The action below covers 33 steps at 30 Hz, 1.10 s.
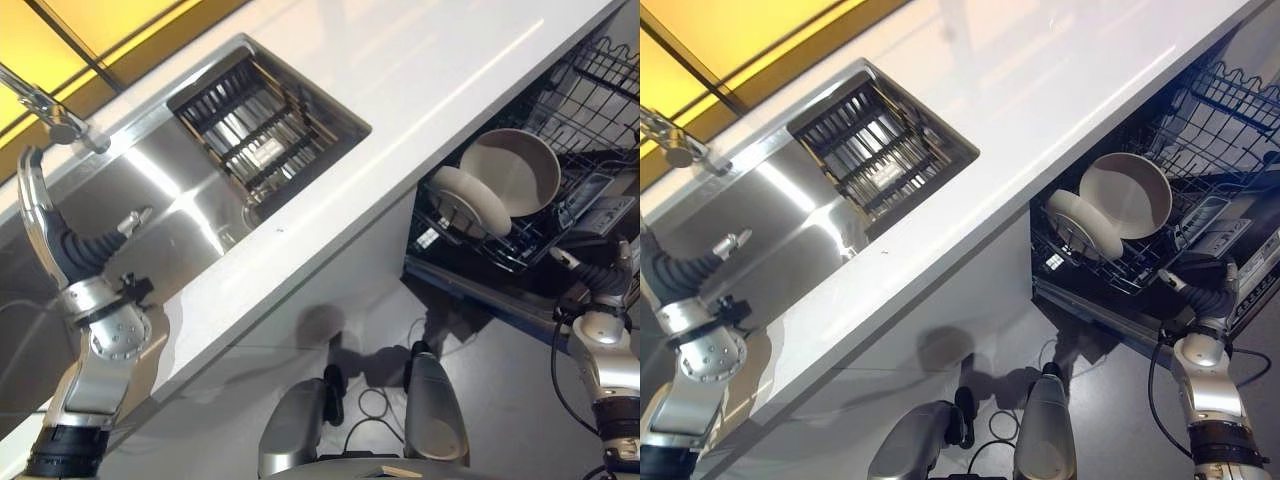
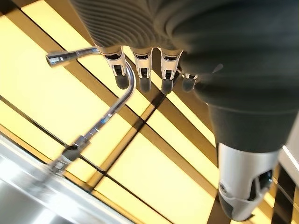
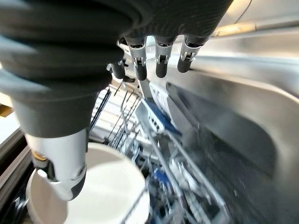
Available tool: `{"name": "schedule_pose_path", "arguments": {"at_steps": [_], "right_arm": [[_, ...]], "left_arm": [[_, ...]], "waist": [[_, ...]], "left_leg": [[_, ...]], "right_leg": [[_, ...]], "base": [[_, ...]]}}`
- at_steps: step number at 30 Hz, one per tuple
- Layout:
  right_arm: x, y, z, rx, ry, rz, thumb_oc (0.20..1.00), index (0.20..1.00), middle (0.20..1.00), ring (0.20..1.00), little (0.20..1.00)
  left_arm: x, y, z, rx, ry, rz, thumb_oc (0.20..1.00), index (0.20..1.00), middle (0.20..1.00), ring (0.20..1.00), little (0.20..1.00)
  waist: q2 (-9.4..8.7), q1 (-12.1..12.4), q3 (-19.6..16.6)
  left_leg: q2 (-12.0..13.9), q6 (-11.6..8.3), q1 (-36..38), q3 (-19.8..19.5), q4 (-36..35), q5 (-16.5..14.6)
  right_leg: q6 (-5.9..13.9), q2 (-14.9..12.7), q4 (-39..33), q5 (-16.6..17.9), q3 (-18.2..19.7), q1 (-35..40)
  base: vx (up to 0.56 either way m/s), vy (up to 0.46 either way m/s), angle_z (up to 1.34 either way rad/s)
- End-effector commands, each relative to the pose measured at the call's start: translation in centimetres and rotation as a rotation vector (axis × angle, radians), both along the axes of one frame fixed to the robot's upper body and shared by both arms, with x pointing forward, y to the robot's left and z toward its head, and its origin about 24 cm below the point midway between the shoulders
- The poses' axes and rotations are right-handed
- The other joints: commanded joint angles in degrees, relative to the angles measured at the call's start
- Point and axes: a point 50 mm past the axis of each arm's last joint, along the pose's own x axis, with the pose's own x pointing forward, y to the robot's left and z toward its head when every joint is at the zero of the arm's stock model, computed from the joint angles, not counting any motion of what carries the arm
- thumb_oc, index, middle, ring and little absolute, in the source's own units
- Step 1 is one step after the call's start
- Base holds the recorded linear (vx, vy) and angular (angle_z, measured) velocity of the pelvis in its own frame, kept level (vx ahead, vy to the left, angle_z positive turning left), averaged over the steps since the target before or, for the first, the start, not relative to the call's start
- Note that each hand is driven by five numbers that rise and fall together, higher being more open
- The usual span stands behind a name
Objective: Pick up plates and place into dishwasher.
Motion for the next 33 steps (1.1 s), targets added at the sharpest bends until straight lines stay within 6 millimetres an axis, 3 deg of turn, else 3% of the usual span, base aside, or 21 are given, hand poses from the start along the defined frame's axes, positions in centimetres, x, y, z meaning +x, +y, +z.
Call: {"name": "schedule_pose_path", "arguments": {"at_steps": [1, 9, 15, 20, 26, 33], "right_arm": [[1.1, 1.1, 1.1, 0.021, -0.103, 0.016, 1.000, 1.000, 1.000, 1.000, 1.000], [2.5, 1.1, 6.6, 0.016, -0.444, -0.063, 1.000, 1.000, 1.000, 1.000, 1.000], [3.7, 0.5, 7.1, 0.296, -0.551, -0.003, 1.000, 1.000, 1.000, 1.000, 1.000], [5.6, 2.1, 7.4, 0.429, -0.599, 0.116, 1.000, 1.000, 1.000, 1.000, 1.000], [7.4, 5.2, 8.6, 0.375, -0.587, 0.333, 1.000, 1.000, 1.000, 1.000, 1.000], [8.9, 7.7, 10.4, 0.325, -0.601, 0.484, 1.000, 1.000, 1.000, 1.000, 1.000]], "left_arm": [[-0.1, -0.7, 0.8, 0.008, -0.067, -0.027, 1.000, 1.000, 1.000, 1.000, 1.000], [0.6, -1.1, 1.2, -0.013, -0.109, -0.036, 1.000, 1.000, 1.000, 1.000, 1.000], [1.1, -1.7, 1.5, -0.032, -0.145, -0.041, 1.000, 1.000, 1.000, 1.000, 1.000], [1.9, -2.5, 2.2, -0.019, -0.177, -0.042, 1.000, 1.000, 1.000, 1.000, 1.000], [2.4, -3.3, 2.7, -0.023, -0.212, -0.040, 1.000, 1.000, 1.000, 1.000, 1.000], [2.6, -3.5, 3.2, -0.032, -0.236, -0.032, 1.000, 1.000, 1.000, 1.000, 1.000]], "waist": [[0.35, 0.95, -0.83], [1.52, 1.53, 2.83], [2.97, 1.54, 5.00], [3.62, 2.18, 5.34], [4.12, 3.09, 5.34], [5.02, 4.05, 5.34]], "left_leg": [[1.62, -0.30, -7.06, -2.53, 13.16, 1.02], [0.94, 0.12, -11.87, -3.22, 16.34, 0.52], [0.00, -0.05, -14.75, -3.67, 17.32, 2.54], [-1.13, 0.22, -21.26, -4.33, 19.82, 4.30], [-2.17, 0.49, -27.84, -4.63, 22.01, 6.37], [-3.07, 0.12, -28.05, -5.41, 21.46, 8.17]], "right_leg": [[-1.07, -0.54, -10.79, 5.82, 1.07, 4.55], [-0.54, -0.78, -7.88, 5.92, 1.14, -0.07], [-0.99, -0.67, -5.56, 5.25, 1.31, -4.00], [-1.87, -0.06, -1.48, 4.51, 1.18, -11.48], [-3.20, 1.43, 2.89, 3.35, 1.59, -19.36], [-4.06, 2.45, 4.04, 2.12, 1.15, -20.08]], "base": [[-0.03, 0.051, 0.03], [-0.04, 0.022, 0.04], [-0.03, 0.020, 0.02], [-0.07, -0.056, 0.01], [-0.06, -0.040, -0.03], [-0.03, 0.006, -0.07]]}}
